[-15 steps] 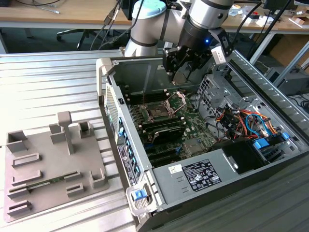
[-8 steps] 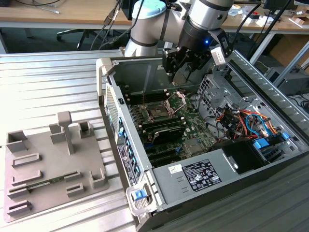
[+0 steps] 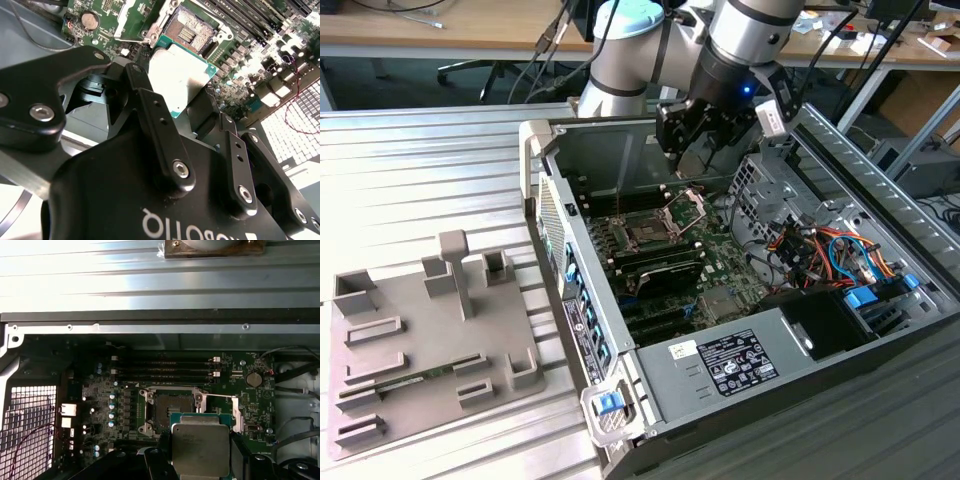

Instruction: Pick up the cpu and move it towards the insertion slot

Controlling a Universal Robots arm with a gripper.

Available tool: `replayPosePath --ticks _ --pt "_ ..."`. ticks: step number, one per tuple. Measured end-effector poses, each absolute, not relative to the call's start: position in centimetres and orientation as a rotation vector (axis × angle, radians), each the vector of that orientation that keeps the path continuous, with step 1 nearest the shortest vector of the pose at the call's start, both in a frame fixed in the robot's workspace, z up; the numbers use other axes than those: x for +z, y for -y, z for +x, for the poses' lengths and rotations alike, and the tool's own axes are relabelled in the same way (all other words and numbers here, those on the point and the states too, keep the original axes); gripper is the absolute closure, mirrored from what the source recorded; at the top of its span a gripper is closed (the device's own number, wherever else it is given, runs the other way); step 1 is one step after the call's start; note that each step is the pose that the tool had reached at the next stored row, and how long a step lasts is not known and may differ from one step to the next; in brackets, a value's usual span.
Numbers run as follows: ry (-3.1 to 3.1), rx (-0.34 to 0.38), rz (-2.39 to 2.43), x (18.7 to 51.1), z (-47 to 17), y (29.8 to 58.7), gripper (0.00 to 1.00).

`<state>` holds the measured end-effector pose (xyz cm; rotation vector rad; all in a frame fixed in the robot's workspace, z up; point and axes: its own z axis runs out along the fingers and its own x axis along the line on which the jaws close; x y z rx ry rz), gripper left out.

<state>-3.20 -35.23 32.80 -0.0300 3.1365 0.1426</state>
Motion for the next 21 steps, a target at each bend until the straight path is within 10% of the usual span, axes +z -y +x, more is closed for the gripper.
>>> replayPosePath --ticks 21 --pt "-3.136 0.143 -0.03 32.05 -3.2 35.23 0.45"
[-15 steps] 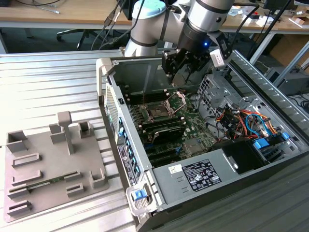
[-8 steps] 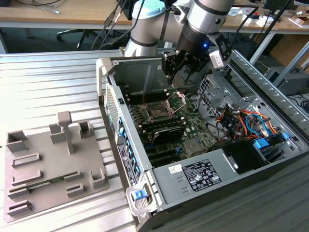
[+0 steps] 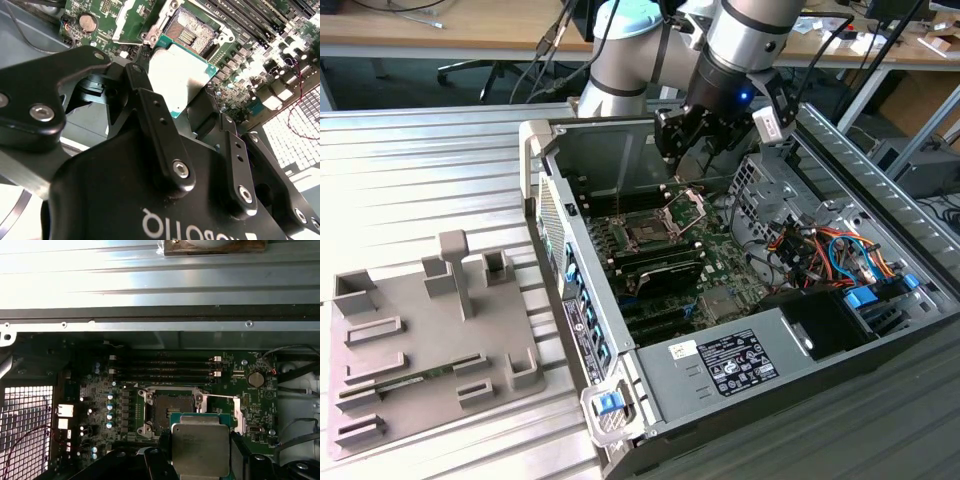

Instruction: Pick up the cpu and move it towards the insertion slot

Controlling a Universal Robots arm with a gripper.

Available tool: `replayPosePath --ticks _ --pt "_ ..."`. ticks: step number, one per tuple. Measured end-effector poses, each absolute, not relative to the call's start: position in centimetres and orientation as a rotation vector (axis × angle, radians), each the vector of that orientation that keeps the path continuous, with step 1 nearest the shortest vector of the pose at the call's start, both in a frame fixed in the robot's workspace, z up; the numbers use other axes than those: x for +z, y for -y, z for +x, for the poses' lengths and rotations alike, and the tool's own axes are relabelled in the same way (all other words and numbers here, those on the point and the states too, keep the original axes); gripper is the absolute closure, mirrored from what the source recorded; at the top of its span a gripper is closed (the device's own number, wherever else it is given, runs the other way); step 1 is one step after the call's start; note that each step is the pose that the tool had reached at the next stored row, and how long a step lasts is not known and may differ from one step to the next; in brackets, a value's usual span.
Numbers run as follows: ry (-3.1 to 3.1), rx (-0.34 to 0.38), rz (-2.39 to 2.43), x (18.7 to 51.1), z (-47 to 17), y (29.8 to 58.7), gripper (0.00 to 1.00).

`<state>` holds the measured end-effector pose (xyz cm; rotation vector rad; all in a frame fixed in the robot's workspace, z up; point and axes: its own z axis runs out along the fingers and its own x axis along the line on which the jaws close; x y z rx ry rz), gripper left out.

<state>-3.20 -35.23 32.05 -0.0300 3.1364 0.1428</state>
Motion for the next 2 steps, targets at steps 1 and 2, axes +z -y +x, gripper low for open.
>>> replayPosePath --ticks 1,2 --pt "-3.136 0.143 -0.03 32.05 -3.2 35.23 0.45" --pt "-3.136 0.143 -0.03 32.05 -3.2 35.22 0.45"
